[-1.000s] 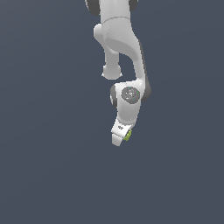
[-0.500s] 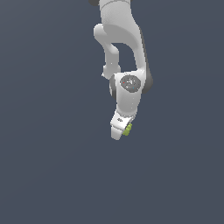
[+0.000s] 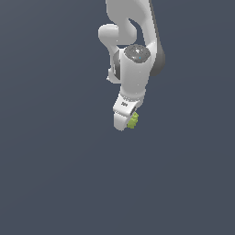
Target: Pick up the object and move it to a goal position.
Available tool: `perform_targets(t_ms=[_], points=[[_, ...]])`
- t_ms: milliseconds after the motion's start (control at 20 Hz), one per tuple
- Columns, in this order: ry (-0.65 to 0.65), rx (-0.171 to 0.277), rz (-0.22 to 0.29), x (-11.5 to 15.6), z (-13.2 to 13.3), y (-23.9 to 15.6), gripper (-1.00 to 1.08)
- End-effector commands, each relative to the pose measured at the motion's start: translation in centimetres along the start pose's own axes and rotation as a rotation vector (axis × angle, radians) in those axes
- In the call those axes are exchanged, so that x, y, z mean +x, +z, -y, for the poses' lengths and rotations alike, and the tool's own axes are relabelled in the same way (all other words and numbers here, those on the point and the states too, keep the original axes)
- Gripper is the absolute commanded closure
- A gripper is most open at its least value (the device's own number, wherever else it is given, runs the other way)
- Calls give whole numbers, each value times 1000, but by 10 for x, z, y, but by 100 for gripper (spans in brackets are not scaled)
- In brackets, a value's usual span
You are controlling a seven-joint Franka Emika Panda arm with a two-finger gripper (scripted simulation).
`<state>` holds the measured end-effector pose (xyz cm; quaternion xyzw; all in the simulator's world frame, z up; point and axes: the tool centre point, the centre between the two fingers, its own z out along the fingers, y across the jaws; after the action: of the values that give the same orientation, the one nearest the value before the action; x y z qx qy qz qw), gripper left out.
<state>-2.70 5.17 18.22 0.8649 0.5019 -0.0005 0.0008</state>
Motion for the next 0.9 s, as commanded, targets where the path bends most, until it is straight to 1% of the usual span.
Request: perform_targets(t_ms=[0,500,850], points=[[-1,0,0,-6,5,-28,108],[-2,1,-3,-29,24,-143,108],[-1,2,-3,-42,32,-207,108]])
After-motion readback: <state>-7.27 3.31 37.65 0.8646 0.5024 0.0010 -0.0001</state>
